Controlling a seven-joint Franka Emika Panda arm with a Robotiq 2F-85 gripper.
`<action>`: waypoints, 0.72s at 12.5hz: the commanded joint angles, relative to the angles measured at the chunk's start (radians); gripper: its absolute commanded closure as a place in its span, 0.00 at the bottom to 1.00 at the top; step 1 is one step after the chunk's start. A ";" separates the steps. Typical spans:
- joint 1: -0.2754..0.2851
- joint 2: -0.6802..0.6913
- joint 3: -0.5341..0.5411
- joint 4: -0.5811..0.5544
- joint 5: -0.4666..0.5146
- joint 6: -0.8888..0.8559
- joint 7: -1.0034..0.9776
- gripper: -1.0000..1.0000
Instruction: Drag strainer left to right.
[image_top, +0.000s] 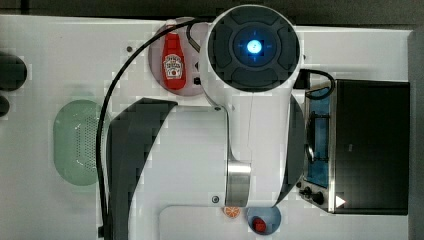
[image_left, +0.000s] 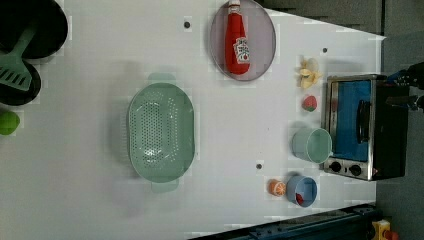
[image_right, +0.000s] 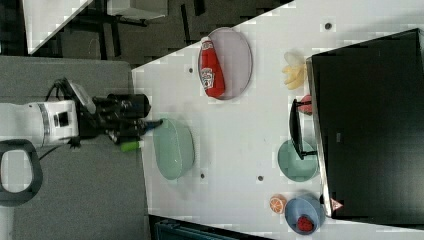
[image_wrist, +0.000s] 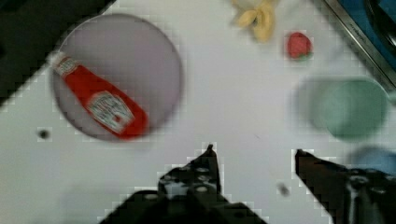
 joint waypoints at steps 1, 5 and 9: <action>-0.016 -0.222 -0.029 -0.023 -0.009 -0.174 0.145 0.20; 0.019 -0.217 0.043 -0.024 0.037 -0.164 0.146 0.00; 0.055 -0.178 0.226 -0.025 0.048 -0.161 0.289 0.00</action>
